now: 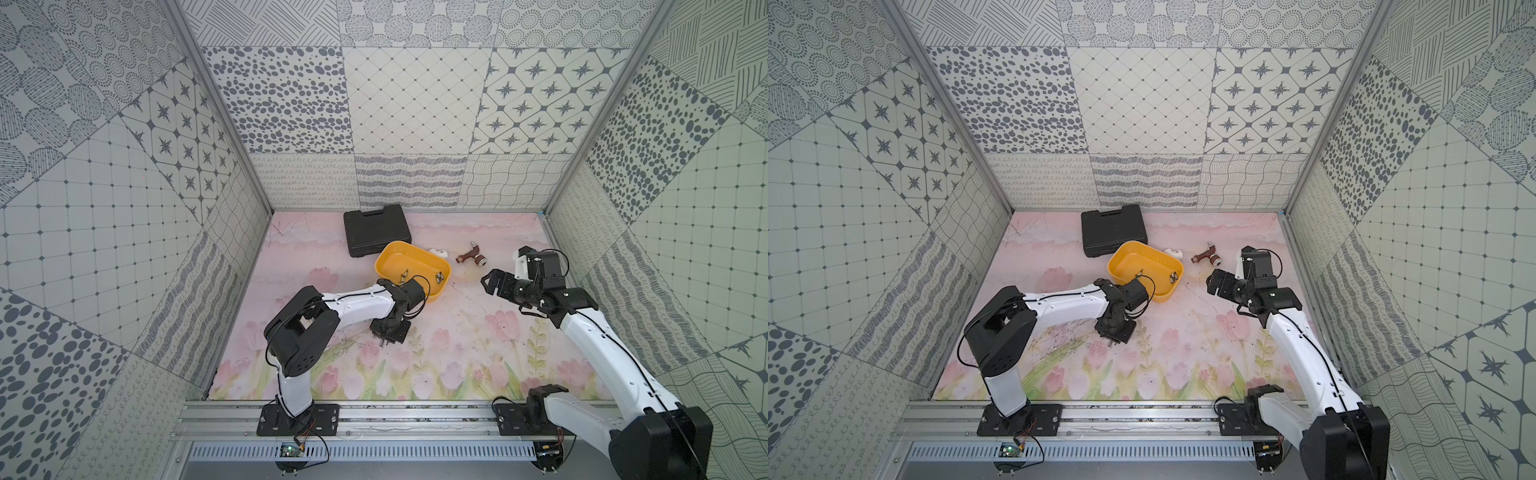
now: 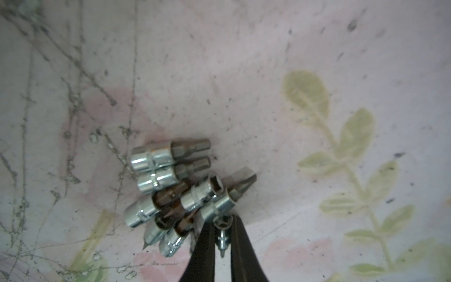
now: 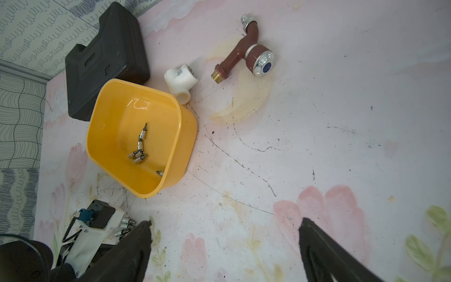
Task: Put the bit on the desktop into the storage box
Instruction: Pick up the screwdriver bit from the center of the board, then place the screwdriver bit in the storage box.
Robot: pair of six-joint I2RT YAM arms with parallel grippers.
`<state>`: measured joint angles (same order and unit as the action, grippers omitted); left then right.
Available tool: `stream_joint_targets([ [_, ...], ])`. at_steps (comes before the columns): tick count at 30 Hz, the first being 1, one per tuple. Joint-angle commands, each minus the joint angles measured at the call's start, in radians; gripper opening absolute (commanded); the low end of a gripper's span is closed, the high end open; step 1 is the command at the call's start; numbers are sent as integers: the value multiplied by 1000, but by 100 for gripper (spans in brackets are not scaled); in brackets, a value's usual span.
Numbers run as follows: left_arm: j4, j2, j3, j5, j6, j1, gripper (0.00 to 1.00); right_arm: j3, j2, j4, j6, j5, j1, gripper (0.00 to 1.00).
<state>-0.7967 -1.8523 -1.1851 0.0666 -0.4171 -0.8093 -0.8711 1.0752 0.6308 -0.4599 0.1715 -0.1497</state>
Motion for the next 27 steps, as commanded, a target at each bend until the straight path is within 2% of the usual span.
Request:
stream_joint_targets([
  [1,-34,11,-10,19,8,-5,8,-6,2,-33,11,-11,4,97],
  [14,-79,113,-42,41,31,-6,6,-5,-8,-33,10,-16,4,97],
  [27,-150,160,-220,100,136,37,3,-8,-10,-33,12,-17,4,97],
])
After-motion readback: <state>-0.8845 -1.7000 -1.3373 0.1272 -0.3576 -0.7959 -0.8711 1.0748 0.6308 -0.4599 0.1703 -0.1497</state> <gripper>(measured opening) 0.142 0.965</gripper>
